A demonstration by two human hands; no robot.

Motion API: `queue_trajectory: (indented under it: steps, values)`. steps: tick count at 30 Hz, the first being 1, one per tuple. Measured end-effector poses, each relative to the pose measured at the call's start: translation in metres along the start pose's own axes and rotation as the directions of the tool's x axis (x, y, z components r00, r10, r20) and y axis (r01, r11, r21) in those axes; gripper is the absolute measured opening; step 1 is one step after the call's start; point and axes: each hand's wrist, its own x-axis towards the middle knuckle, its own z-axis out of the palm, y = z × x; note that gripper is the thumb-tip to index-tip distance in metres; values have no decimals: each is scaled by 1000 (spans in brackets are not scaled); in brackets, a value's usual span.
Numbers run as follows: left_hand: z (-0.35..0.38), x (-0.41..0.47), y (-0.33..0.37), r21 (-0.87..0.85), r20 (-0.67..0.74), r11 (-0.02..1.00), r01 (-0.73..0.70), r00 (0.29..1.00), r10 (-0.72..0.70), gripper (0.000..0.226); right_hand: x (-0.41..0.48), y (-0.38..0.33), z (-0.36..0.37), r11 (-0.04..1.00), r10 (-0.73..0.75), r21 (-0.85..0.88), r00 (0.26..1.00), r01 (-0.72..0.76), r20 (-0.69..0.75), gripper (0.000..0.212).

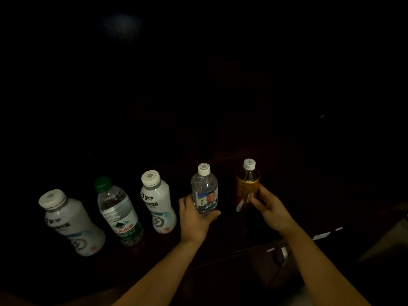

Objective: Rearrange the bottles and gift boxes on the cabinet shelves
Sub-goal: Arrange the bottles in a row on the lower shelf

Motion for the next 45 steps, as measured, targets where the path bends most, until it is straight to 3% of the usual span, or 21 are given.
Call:
queue_trajectory:
  steps: [4, 7, 10, 13, 20, 26, 33, 38, 42, 45]
  values:
    - [-7, -16, -3, -22, 19, 1000, 13, 1000, -12, 102, -9, 7, 2, 999, 45, 0, 998, -45, -34, 78]
    - [-20, -36, -9, -20, 28, 1000, -16, 999, 16, 101, -23, 5, 11, 996, 80, 67, 964, -65, -254, 86]
    - [-45, -57, -17, -12, 19, 996, -85, 996, 85, 81, -39, -15, 26, 996, 42, 84, 889, -4, -456, 82]
    - [-77, -67, -28, -36, -66, 992, -124, 990, 122, 58, -52, -46, 50, 991, -43, 87, 855, 102, -517, 66]
    - [-147, -83, -50, -36, -296, 983, -181, 941, 163, 39, -78, -105, 122, 977, -128, 92, 877, 192, -464, 53]
    - [-187, -86, -66, 20, -427, 989, -144, 894, 139, 50, -79, -126, 170, 974, -153, 101, 922, 201, -356, 54]
    - [-188, -75, -77, -65, -278, 997, 48, 958, -64, 84, -46, -120, 219, 997, -79, 1, 978, 81, -192, 74]
    - [-178, -59, -81, -115, -184, 984, 136, 970, -156, 96, -15, -103, 232, 998, -28, -68, 986, 17, -163, 87]
    - [-175, -47, -82, -98, -191, 992, 74, 977, -92, 85, -2, -96, 235, 995, -26, -103, 985, 8, -172, 88]
    - [-173, -41, -85, -108, -182, 993, 40, 981, -60, 70, 4, -92, 236, 991, -34, -137, 982, 8, -184, 76]
